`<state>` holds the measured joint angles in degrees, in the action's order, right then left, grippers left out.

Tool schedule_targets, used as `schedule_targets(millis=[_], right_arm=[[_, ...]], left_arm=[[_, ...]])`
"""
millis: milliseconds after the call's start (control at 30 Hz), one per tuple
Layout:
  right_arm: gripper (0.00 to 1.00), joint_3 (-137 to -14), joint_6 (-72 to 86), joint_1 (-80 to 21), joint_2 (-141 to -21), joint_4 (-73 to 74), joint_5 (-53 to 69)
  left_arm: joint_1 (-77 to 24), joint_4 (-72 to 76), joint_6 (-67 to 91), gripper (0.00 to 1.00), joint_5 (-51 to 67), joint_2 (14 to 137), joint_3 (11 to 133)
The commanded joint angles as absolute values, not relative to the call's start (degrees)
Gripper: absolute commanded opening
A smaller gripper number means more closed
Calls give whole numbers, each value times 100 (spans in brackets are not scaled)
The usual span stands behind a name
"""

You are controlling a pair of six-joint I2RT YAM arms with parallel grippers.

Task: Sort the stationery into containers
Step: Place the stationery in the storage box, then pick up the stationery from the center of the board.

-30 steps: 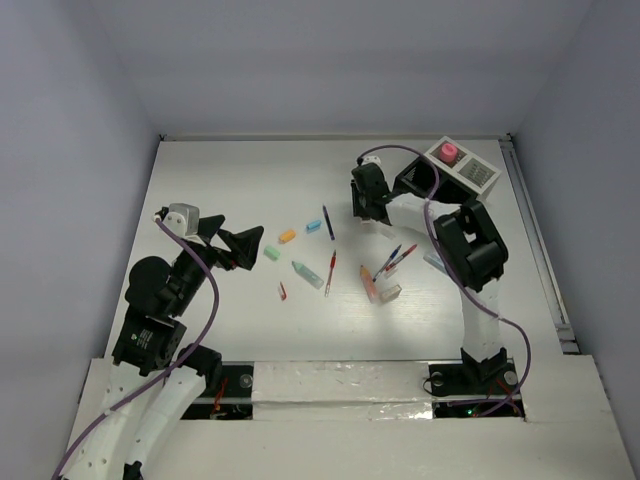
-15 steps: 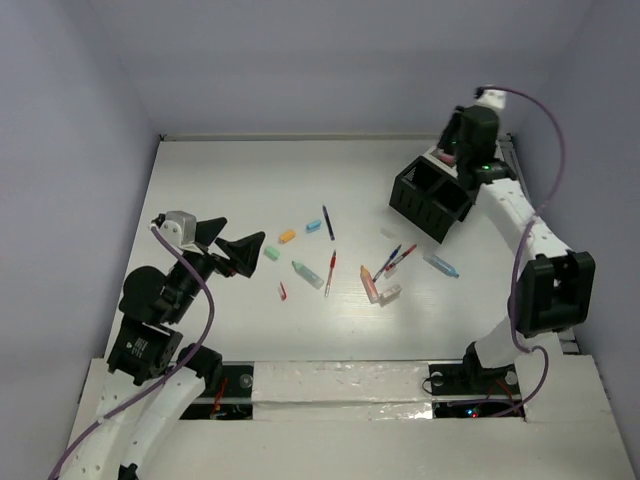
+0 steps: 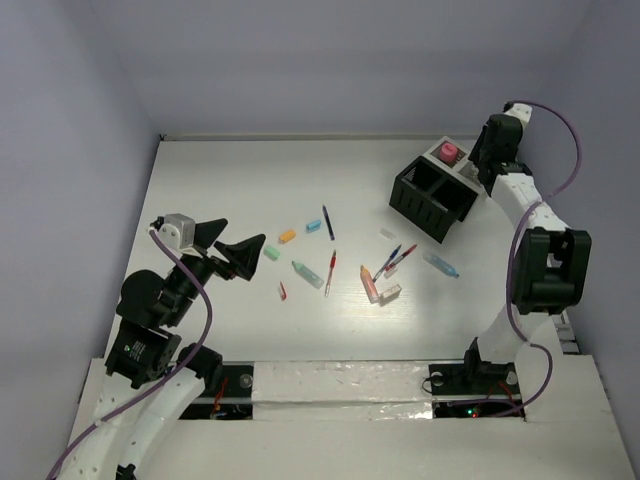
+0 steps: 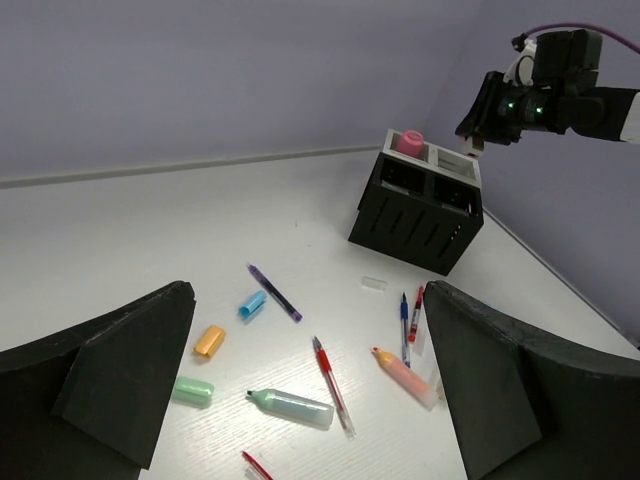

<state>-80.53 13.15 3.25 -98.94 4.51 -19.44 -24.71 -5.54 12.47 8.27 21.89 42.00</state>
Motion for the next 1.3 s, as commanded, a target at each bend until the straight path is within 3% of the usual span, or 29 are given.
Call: schedule_targets(millis=[0, 167, 367, 433, 600, 700, 833, 1133, 1267], right_arm=[[12, -8577, 836, 352, -10115, 334, -2029], [14, -8596, 774, 352, -10432, 334, -2004], [33, -8614, 843, 404, -10635, 466, -2057], [43, -8552, 923, 404, -10556, 466, -2057], [84, -8438, 1072, 404, -10319, 510, -1987], [93, -8437, 1116, 404, -10117, 580, -1829], [92, -8167, 1423, 309, -9590, 712, -1214], [88, -5935, 1889, -2029, -7402, 1089, -247], [86, -4950, 2232, -2592, -6628, 2114, 298]], left_arm=[[-2505, -352, 1213, 99, 791, 2145, 4254], [-2505, -343, 1204, 99, 809, 2206, 4245], [-2505, -351, 1204, 99, 782, 2224, 4254], [-2505, -343, 1204, 99, 773, 2241, 4254], [-2505, -343, 1213, 99, 800, 2241, 4254], [-2505, -334, 1213, 99, 800, 2250, 4254], [-2505, -334, 1204, 99, 782, 2267, 4254], [-2505, -369, 1195, 99, 721, 2303, 4254], [-2505, -352, 1204, 99, 738, 2303, 4254]])
